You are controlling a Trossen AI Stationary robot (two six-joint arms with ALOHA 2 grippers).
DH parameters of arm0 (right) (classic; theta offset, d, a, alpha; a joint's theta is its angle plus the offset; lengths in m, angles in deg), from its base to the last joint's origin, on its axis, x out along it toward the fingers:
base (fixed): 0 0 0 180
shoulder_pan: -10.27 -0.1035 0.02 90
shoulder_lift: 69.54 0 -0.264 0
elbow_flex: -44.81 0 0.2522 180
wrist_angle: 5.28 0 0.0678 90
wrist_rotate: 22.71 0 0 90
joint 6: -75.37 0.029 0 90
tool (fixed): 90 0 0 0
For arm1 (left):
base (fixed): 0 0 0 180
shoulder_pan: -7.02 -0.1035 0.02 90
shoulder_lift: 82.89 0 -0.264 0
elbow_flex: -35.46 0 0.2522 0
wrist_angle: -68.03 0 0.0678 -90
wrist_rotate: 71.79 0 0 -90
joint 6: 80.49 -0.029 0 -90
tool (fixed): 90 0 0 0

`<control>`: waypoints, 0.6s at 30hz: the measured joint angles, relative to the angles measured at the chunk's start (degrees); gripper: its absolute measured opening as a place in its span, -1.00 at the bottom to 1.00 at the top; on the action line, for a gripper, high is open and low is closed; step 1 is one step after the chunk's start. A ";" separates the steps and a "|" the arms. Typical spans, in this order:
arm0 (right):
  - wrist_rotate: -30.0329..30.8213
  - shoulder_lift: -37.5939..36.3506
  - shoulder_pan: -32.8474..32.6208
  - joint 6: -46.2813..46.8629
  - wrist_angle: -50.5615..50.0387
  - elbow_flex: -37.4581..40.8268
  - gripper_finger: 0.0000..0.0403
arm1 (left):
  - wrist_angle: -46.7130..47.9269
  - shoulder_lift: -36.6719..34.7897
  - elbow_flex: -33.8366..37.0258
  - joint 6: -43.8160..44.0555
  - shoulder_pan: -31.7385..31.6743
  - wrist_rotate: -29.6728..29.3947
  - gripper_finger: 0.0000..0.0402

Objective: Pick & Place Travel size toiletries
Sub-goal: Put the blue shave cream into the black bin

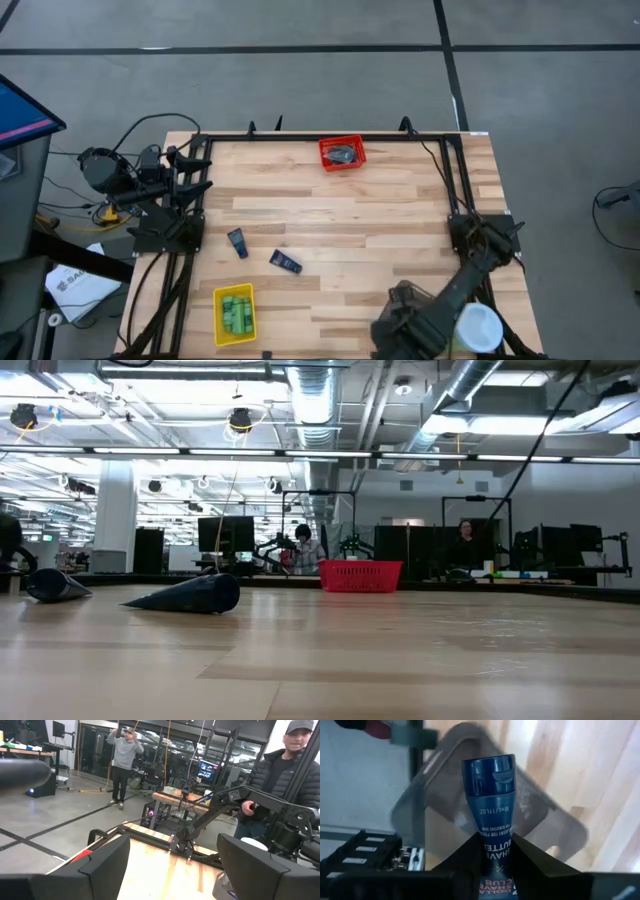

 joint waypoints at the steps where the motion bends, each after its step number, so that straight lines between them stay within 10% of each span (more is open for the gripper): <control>1: 0.01 0.01 -0.93 0.15 0.25 0.00 -0.61 | -0.01 0.00 0.00 -0.01 0.02 0.00 0.48; 18: 0.34 0.19 -3.78 -0.17 2.82 14.06 -0.47 | -0.01 0.00 0.00 0.00 -0.01 0.00 0.48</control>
